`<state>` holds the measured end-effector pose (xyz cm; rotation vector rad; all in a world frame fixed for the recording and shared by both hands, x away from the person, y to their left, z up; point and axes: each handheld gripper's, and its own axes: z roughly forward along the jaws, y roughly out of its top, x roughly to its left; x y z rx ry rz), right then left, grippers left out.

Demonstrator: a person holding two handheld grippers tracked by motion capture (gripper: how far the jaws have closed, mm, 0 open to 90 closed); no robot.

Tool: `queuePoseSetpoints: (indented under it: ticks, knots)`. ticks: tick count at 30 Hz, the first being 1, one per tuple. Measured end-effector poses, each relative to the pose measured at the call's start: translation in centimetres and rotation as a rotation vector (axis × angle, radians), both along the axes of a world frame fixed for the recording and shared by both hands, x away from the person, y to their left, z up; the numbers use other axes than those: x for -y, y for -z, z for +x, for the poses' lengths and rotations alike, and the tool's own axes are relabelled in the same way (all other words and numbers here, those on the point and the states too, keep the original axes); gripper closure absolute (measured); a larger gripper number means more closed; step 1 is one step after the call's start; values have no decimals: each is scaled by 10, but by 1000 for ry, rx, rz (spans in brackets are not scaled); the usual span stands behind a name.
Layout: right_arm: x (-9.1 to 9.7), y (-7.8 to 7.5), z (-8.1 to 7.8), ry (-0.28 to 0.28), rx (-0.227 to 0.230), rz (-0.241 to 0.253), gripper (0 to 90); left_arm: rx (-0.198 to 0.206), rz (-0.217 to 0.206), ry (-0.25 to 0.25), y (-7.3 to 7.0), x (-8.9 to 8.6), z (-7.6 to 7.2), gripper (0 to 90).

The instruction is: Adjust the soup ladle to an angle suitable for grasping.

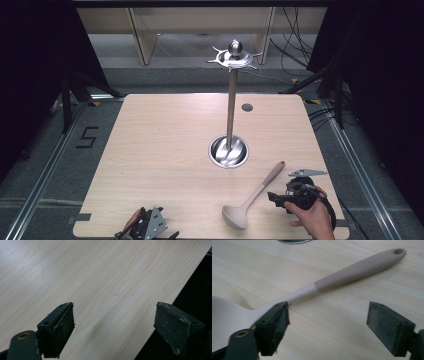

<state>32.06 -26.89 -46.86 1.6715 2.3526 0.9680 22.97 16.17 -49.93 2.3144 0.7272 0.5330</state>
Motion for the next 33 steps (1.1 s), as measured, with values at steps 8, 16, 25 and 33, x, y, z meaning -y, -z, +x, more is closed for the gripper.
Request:
queuePoseSetpoints:
  ticks: [8,16,25,33]
  knots:
    - [-17,-2,23,20,-4,-46,160,6,13,3,-1,0,0,156]
    - [-31,0,37,63,-67,-140,166,4,17,3,-2,-1,0,156]
    - [-46,5,43,70,-123,-167,177,2,5,4,-1,0,-1,156]
    - [-52,11,49,51,-159,-186,152,8,-7,6,-2,0,-1,156]
